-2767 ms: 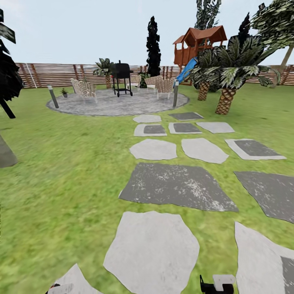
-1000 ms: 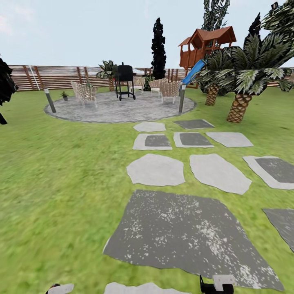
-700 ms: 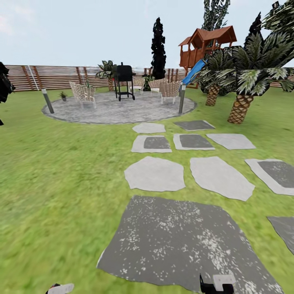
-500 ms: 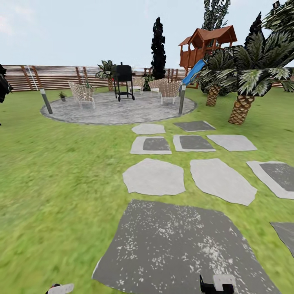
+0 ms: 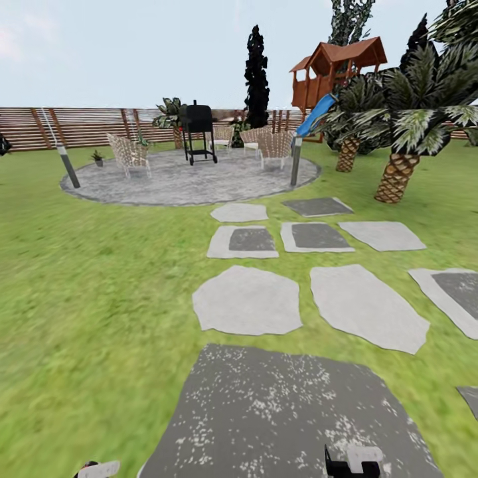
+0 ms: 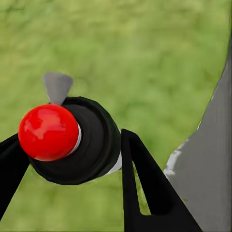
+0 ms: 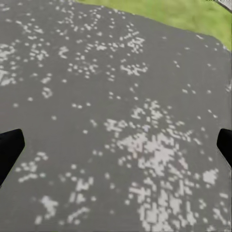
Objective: Pick up the pesticide atomizer in the garden and spray insectifuge to fully cover both potted plants in the garden.
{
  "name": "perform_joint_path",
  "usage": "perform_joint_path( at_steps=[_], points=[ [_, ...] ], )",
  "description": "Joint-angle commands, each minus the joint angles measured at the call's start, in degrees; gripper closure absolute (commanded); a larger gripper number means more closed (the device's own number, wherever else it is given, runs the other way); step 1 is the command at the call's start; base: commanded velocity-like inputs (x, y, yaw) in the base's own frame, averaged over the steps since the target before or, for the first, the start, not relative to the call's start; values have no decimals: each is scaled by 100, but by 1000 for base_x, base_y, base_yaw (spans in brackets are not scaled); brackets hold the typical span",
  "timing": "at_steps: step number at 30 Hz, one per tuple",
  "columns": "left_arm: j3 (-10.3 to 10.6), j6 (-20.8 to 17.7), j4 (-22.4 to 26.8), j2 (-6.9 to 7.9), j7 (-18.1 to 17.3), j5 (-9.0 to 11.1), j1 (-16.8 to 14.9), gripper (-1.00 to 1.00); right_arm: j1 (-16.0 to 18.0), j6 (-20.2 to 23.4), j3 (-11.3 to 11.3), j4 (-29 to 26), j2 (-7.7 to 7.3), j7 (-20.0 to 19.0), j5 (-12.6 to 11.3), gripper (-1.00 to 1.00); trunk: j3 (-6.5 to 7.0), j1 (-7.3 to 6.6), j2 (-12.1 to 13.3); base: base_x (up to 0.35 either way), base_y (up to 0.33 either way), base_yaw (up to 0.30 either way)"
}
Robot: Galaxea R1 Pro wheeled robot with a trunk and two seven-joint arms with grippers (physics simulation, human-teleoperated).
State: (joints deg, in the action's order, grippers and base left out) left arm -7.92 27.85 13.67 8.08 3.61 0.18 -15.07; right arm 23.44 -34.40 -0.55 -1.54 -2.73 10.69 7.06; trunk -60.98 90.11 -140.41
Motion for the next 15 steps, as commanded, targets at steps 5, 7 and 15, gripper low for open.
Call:
perform_joint_path(
  at_steps=[5,7,15],
  points=[
    [1,19,-4,0,17,0,-1,100,3,-5,-6,5,0,47,61,-100,-5,2,-2,339,-83,0],
    [1,19,-4,0,17,0,0,100,3,-5,-6,5,0,47,62,-100,-5,2,-2,339,-83,0],
    [1,19,-4,0,17,0,-1,100,3,-5,-6,5,0,47,62,-100,-5,2,-2,339,-83,0]
  ],
)
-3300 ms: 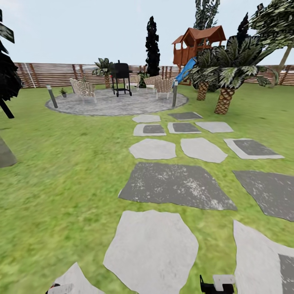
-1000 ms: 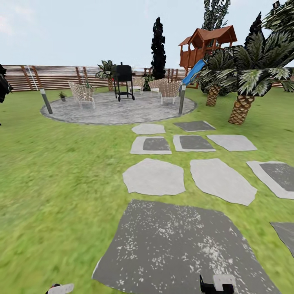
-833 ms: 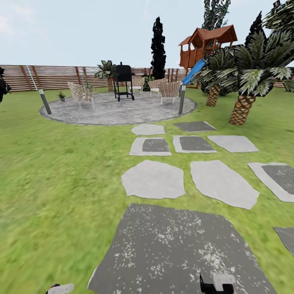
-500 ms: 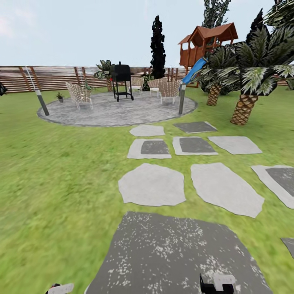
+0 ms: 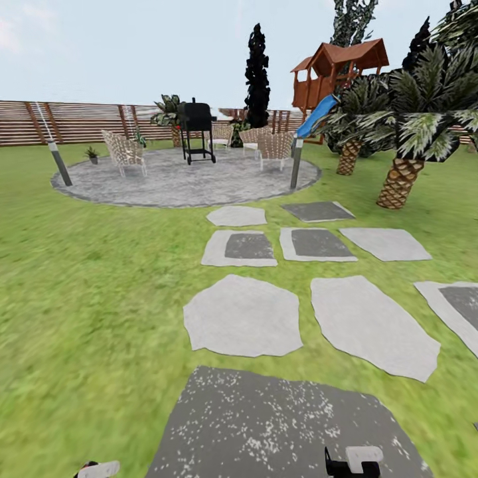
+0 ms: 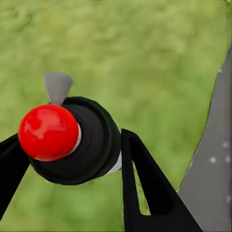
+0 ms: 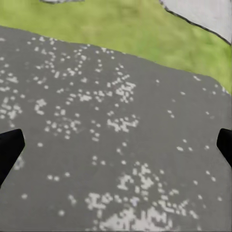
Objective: Pick up the pesticide atomizer in the garden and spray insectifuge to fully cover both potted plants in the garden.
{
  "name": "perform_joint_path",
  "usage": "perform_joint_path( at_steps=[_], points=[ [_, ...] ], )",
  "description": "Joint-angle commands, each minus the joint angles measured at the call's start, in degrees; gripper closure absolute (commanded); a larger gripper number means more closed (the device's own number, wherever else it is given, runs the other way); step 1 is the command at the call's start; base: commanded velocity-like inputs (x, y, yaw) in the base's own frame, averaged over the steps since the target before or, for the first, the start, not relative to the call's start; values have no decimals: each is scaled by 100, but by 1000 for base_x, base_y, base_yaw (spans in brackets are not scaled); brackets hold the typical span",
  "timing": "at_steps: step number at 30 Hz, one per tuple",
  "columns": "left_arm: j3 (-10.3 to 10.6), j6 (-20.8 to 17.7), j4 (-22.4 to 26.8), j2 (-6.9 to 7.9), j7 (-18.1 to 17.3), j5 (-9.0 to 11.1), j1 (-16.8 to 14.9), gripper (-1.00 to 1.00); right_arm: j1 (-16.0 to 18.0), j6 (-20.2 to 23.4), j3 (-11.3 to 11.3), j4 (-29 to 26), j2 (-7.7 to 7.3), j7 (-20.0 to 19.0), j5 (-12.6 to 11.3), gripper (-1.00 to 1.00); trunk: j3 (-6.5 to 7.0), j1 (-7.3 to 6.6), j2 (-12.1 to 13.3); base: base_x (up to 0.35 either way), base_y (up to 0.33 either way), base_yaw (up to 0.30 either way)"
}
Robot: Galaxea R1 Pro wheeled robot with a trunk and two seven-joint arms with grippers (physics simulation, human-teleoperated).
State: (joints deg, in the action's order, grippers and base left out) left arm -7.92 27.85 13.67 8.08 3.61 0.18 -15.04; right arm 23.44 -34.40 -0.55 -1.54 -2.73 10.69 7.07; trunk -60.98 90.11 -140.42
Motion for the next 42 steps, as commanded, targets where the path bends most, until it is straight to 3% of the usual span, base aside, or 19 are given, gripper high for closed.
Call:
perform_joint_path(
  at_steps=[1,42],
  points=[
    [1,19,-4,0,17,0,-3,100,3,-5,-6,5,0,47,63,-100,-5,2,-2,339,-83,0],
    [1,19,2,0,17,-11,-5,100,3,-5,-15,-3,-8,80,53,-100,-5,2,-2,338,-90,0]
  ],
)
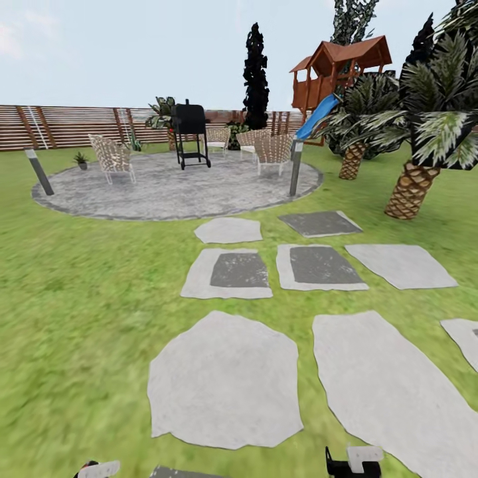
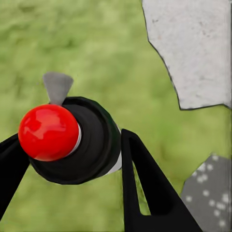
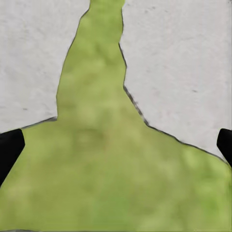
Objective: Pick up the pesticide atomizer in the garden and spray insectifuge to fully cover both potted plants in the garden.
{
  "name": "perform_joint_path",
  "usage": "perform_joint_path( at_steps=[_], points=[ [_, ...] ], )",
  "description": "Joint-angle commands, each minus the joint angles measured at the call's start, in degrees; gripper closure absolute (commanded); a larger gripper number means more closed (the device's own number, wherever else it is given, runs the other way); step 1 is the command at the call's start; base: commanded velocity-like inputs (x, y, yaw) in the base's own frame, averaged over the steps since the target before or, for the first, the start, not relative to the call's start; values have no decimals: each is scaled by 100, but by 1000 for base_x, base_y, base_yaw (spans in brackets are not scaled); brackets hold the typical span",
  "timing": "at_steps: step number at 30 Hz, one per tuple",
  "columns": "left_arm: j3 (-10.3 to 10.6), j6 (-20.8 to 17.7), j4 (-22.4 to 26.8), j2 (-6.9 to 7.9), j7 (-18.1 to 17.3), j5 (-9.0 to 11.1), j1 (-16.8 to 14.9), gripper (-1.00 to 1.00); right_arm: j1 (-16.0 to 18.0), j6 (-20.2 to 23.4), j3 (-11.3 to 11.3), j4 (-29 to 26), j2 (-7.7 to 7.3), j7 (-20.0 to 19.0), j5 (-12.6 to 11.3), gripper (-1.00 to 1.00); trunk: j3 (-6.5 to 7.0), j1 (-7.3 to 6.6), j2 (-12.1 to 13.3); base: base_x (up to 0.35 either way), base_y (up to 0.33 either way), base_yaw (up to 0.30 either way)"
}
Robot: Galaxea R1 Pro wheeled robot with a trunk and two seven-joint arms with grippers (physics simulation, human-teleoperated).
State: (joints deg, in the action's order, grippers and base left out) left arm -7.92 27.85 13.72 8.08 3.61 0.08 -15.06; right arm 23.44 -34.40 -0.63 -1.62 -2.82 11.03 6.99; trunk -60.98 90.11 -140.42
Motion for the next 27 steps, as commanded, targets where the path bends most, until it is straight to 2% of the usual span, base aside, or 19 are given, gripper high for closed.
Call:
perform_joint_path(
  at_steps=[1,27],
  points=[
    [1,19,-3,0,17,3,-1,100,3,-5,-7,4,0,47,60,-100,-5,2,-2,337,-92,0],
    [-26,27,-1,8,68,5,2,100,3,-5,-7,4,0,27,66,-100,-5,2,-2,337,-97,0]
  ],
)
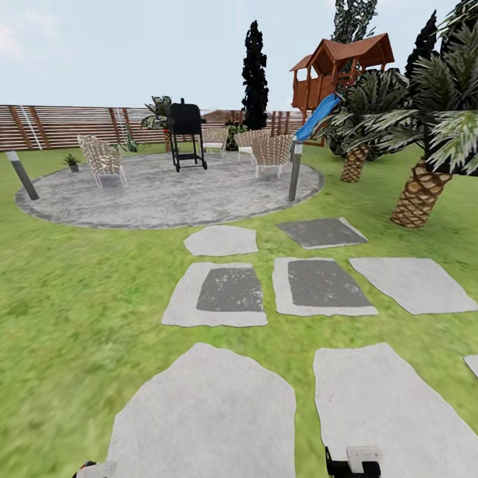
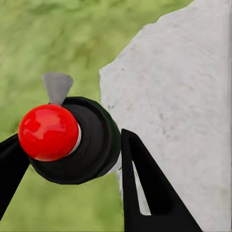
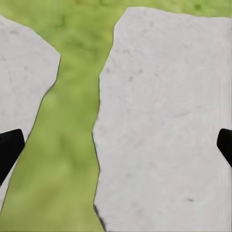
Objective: Pick up the pesticide atomizer in the garden and spray insectifuge to fully cover both potted plants in the garden.
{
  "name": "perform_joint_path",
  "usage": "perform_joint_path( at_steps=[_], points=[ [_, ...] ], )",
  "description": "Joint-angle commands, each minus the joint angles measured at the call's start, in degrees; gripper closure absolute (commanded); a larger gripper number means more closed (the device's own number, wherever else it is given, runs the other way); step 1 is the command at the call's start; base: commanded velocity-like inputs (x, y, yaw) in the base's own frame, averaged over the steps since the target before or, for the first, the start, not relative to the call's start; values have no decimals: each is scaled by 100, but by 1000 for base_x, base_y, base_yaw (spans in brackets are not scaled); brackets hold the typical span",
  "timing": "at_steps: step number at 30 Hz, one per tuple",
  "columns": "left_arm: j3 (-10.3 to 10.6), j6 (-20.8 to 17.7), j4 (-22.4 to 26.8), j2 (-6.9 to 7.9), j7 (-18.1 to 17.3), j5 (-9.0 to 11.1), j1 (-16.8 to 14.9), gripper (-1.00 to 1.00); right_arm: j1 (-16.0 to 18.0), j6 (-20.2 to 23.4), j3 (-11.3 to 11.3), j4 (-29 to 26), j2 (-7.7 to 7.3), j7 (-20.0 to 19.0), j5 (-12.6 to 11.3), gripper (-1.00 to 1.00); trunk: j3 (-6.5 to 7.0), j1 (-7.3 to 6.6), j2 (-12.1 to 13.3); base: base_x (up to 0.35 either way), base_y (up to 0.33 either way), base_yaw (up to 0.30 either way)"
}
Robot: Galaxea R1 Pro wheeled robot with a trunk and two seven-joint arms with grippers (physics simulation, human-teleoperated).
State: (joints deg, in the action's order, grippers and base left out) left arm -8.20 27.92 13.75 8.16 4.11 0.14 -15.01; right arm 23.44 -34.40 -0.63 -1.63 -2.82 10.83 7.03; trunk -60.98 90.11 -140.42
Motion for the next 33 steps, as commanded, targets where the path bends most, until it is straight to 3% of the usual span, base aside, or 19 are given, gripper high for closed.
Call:
perform_joint_path(
  at_steps=[1,33],
  points=[
    [3,18,-4,1,14,1,-6,100,3,-5,-7,5,0,45,61,-100,-5,2,-2,337,-99,0],
    [3,20,-4,-7,-7,4,-7,100,3,-5,-7,9,0,68,61,-100,-5,2,-2,337,-99,41]
  ],
)
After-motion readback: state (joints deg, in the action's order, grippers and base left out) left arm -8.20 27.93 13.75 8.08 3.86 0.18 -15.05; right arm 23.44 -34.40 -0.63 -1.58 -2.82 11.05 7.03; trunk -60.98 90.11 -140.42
